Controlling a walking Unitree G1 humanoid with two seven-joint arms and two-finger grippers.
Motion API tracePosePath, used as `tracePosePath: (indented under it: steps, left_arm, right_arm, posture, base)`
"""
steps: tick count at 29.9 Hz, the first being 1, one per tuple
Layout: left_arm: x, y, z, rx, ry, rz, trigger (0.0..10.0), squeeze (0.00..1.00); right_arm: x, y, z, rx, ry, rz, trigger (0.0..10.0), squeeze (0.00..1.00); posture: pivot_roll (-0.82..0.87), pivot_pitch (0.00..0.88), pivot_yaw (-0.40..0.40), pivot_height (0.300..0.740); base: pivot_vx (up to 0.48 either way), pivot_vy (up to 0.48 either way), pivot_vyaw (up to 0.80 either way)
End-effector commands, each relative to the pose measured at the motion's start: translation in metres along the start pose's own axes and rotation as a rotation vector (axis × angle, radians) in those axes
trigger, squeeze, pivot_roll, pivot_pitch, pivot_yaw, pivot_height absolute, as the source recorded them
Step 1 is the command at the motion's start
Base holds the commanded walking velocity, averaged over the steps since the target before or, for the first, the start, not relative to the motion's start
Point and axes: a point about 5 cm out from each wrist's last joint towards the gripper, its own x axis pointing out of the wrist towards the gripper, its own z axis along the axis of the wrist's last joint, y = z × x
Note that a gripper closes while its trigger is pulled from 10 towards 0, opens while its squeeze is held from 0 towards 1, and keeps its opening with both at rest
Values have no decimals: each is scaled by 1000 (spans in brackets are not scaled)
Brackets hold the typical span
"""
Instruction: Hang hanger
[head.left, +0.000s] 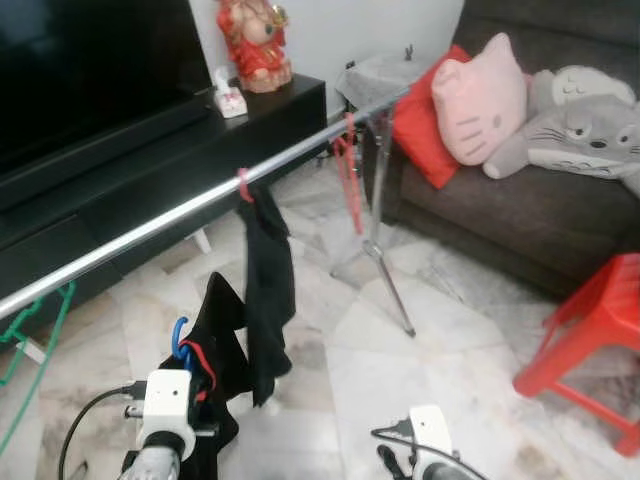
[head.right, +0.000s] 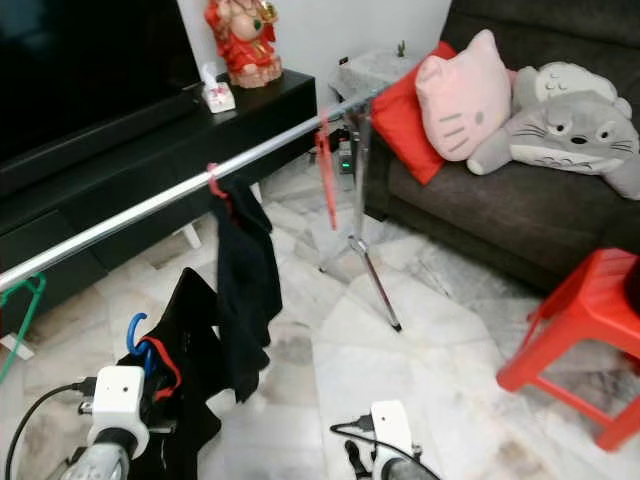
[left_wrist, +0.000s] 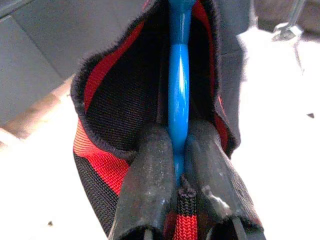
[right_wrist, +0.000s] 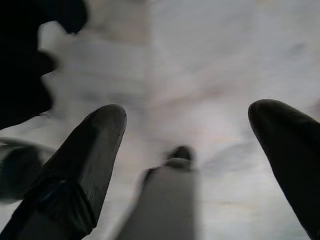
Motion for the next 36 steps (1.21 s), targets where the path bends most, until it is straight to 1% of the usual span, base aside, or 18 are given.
tracePosePath:
  steps: [1, 6, 10, 14, 15, 16, 32, 36]
  left_arm:
    - [1, 9, 5, 22, -18, 20, 10000, 0]
    - [3, 8, 4, 31, -9, 17, 10000, 0]
    - [3, 3, 7, 44, -10, 3, 10000, 0]
    - [3, 0, 7, 39, -7, -5, 10000, 0]
    - [3, -1, 6, 39, -3, -10, 10000, 0]
    - [4, -1, 6, 40, -1, -12, 10000, 0]
    - [3, -2, 8, 39, -3, -16, 10000, 0]
    - [4, -3, 11, 25, -20, -21, 10000, 0]
  right_arm:
    - [2, 9, 6, -10, -17, 21, 10000, 0]
    - [2, 9, 7, -9, -20, 17, 10000, 0]
    - [2, 9, 7, -4, -19, 19, 10000, 0]
    - [2, 9, 8, -3, -19, 19, 10000, 0]
    - [2, 9, 7, 19, -19, 17, 10000, 0]
    - [2, 9, 7, 20, -18, 16, 10000, 0]
    - [2, 9, 7, 20, -14, 17, 10000, 0]
    - [2, 9, 6, 20, -14, 18, 10000, 0]
  posture:
    - [-102, 0, 80, 740]
    - [-102, 0, 78, 740]
    - [-100, 0, 77, 740]
    - [-102, 0, 77, 740]
    - [-104, 0, 77, 740]
    - [-104, 0, 77, 740]
    - [-102, 0, 79, 740]
    - [-104, 0, 82, 740]
  base:
    - [0, 0, 463]
    - [0, 0, 800]
    - [0, 0, 800]
    - [0, 0, 750]
    - [0, 0, 0]
    - [0, 0, 0]
    - [0, 0, 0]
    - [0, 0, 0]
